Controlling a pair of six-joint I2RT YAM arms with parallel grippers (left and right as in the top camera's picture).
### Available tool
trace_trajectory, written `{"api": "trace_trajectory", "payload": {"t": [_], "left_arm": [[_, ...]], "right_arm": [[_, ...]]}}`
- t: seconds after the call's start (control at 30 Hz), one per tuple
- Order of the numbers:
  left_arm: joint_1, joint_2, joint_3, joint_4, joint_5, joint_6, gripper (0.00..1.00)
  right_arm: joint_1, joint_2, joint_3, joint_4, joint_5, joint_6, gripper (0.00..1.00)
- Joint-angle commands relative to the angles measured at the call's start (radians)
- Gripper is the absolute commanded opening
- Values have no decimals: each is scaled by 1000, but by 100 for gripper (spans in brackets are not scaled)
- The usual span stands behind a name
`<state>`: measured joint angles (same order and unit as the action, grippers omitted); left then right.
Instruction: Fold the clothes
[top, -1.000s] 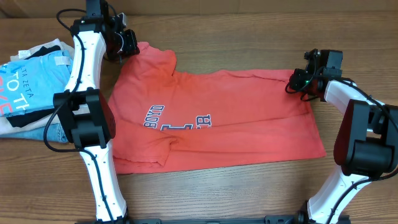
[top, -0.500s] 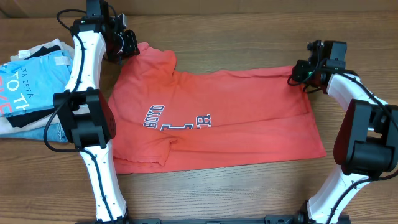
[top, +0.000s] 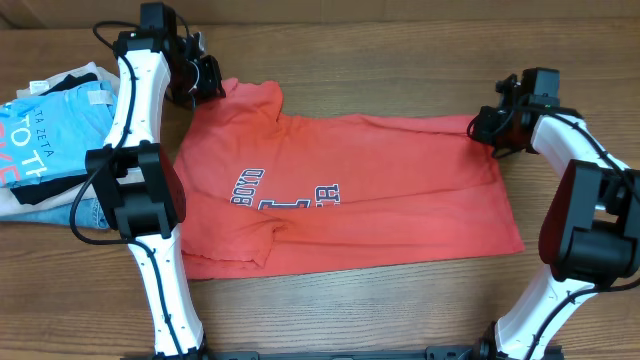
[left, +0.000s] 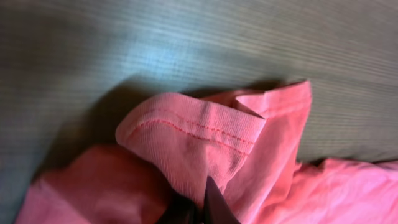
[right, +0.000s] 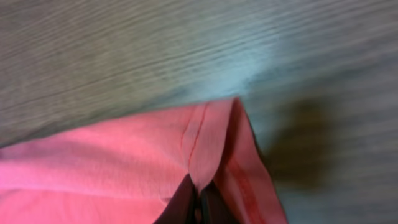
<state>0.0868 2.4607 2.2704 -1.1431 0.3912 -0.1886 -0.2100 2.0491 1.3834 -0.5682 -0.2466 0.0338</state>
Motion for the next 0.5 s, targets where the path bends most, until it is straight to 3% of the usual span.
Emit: {"api": "trace_trajectory", "payload": {"t": [0.0,0.47], "left_arm": [[6,-72,25,-54,-46,1,4],[6,-243,25,-245,-203,54,4]], "right_arm": [[-34,5,80,-68,11,-1,4],[-82,5,164,-350,11,-6,7]]}}
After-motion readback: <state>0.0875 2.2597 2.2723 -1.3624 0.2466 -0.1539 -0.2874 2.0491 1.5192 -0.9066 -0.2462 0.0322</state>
